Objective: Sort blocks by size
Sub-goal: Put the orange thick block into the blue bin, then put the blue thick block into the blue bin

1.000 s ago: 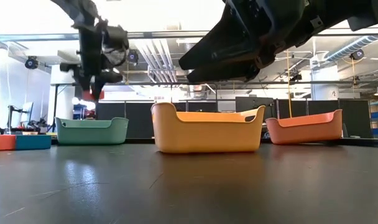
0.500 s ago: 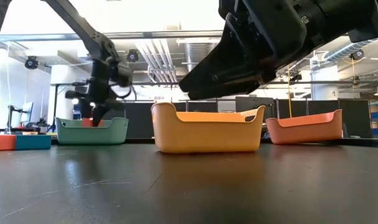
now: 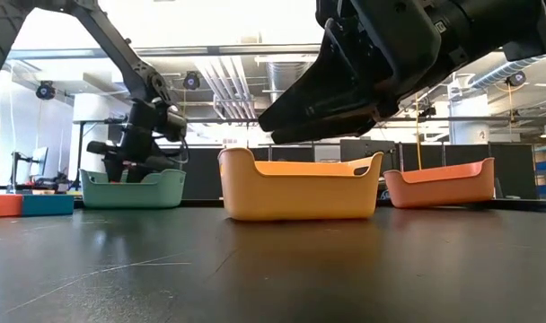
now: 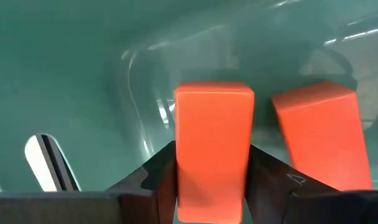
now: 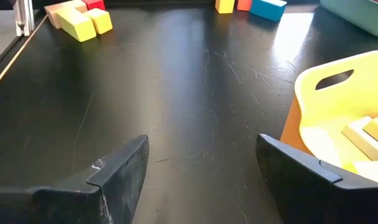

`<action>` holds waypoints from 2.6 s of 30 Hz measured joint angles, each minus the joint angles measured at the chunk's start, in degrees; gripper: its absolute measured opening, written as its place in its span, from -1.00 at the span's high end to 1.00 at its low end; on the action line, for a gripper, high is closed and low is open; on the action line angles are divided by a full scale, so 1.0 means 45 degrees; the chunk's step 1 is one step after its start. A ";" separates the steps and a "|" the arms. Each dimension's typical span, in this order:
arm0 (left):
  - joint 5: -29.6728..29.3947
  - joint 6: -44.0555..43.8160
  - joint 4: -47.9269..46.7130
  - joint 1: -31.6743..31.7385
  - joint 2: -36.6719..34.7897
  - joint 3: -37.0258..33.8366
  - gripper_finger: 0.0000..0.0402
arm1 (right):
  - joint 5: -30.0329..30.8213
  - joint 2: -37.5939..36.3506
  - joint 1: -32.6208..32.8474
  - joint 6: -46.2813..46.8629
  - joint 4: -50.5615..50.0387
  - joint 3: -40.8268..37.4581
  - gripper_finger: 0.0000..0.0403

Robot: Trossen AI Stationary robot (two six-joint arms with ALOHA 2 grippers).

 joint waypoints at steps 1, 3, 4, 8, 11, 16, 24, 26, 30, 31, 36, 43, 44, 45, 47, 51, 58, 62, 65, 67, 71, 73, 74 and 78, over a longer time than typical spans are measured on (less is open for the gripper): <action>0.0060 0.0115 0.0014 -0.0009 0.0027 -0.0018 0.31 | 0.0000 0.0000 0.0000 0.0000 -0.0005 0.0000 -0.43; 0.0268 0.0274 0.0022 -0.0052 0.0148 -0.0064 0.26 | 0.0000 0.0000 0.0000 0.0000 0.0000 0.0005 -0.45; 0.0398 0.0360 0.0087 -0.0074 0.0173 -0.0078 0.23 | 0.0000 0.0000 0.0000 -0.0001 0.0000 0.0002 -0.46; 0.0415 0.0664 0.0325 -0.0289 0.0140 -0.0073 0.17 | 0.0000 0.0000 0.0000 -0.0005 0.0005 0.0005 -0.50; 0.0411 0.0903 0.0440 -0.0493 0.0136 -0.0073 0.16 | 0.0000 0.0000 0.0000 -0.0005 0.0000 0.0005 -0.51; 0.0421 0.1290 0.0452 -0.0715 0.0136 -0.0073 0.16 | 0.0000 0.0000 0.0000 -0.0010 0.0000 0.0005 -0.48; 0.0426 0.1553 -0.0024 -0.0964 -0.0415 -0.0027 0.15 | 0.0000 0.0000 -0.0005 -0.0028 0.0000 0.0005 -0.47; 0.0412 0.1720 -0.0159 -0.0948 -0.0920 -0.0024 0.15 | 0.0000 0.0000 -0.0005 -0.0026 0.0003 0.0005 -0.50; 0.0411 0.1655 -0.0520 -0.0969 -0.2229 0.0004 0.15 | 0.0001 0.0000 -0.0005 -0.0049 0.0000 0.0005 -0.54; 0.0411 0.1616 -0.0631 -0.0978 -0.2596 0.0005 0.15 | 0.0004 0.0000 -0.0005 -0.0049 0.0000 0.0005 -0.54; 0.0380 0.1626 -0.1824 -0.1788 -0.4814 -0.0331 0.15 | 0.0005 0.0000 -0.0005 -0.0019 -0.0005 0.0005 -0.52; 0.0467 0.1459 -0.3230 -0.5093 -0.8235 -0.2113 0.14 | 0.0015 0.0000 -0.0005 0.0280 -0.0005 0.0005 -0.46; 0.0624 0.1157 -0.3213 -0.5607 -0.8679 -0.2467 0.14 | 0.0015 0.0000 -0.0005 0.0399 -0.0004 0.0005 -0.46; 0.0785 0.0827 -0.3182 -0.6100 -0.9059 -0.2834 0.12 | 0.0015 0.0000 -0.0005 0.0421 0.0004 0.0005 -0.46; 0.1020 0.0061 -0.3137 -0.7041 -0.9727 -0.3608 0.08 | 0.0019 0.0000 -0.0005 0.0423 0.0058 0.0005 -0.47; 0.1065 -0.1351 -0.2982 -0.8739 -1.0571 -0.5365 -0.06 | 0.0028 0.0000 -0.0005 0.0423 0.0113 0.0005 -0.52; 0.1419 -0.1556 -0.1443 -0.9306 -0.9899 -0.6727 -0.26 | 0.0036 0.0000 -0.0032 0.0311 0.0204 0.0005 -0.59; 0.1733 -0.1699 -0.1441 -0.8852 -0.8733 -0.6822 -0.31 | 0.0039 0.0000 -0.0087 0.0296 0.0209 0.0005 -0.60; 0.1728 -0.1548 -0.1442 -0.8318 -0.7721 -0.6779 -0.34 | 0.0039 0.0000 -0.0087 0.0311 0.0201 0.0005 -0.58; 0.1612 -0.1348 -0.1303 -0.8049 -0.7053 -0.6610 -0.37 | 0.0036 0.0000 -0.0083 0.0316 0.0197 0.0005 -0.56; 0.1357 -0.0994 -0.1214 -0.7804 -0.5904 -0.6210 -0.39 | 0.0031 0.0000 -0.0083 0.0316 0.0189 0.0005 -0.52; 0.1569 -0.0951 -0.1219 -0.7800 -0.5348 -0.6151 -0.39 | 0.0029 0.0000 -0.0083 0.0321 0.0179 0.0005 -0.51; 0.1735 -0.0941 -0.1188 -0.7800 -0.5068 -0.6139 -0.38 | 0.0029 0.0000 -0.0083 0.0325 0.0127 0.0005 -0.50; 0.1747 -0.0851 -0.1156 -0.7791 -0.3954 -0.6234 -0.32 | 0.0019 0.0000 -0.0058 0.0510 -0.0148 -0.0006 -0.51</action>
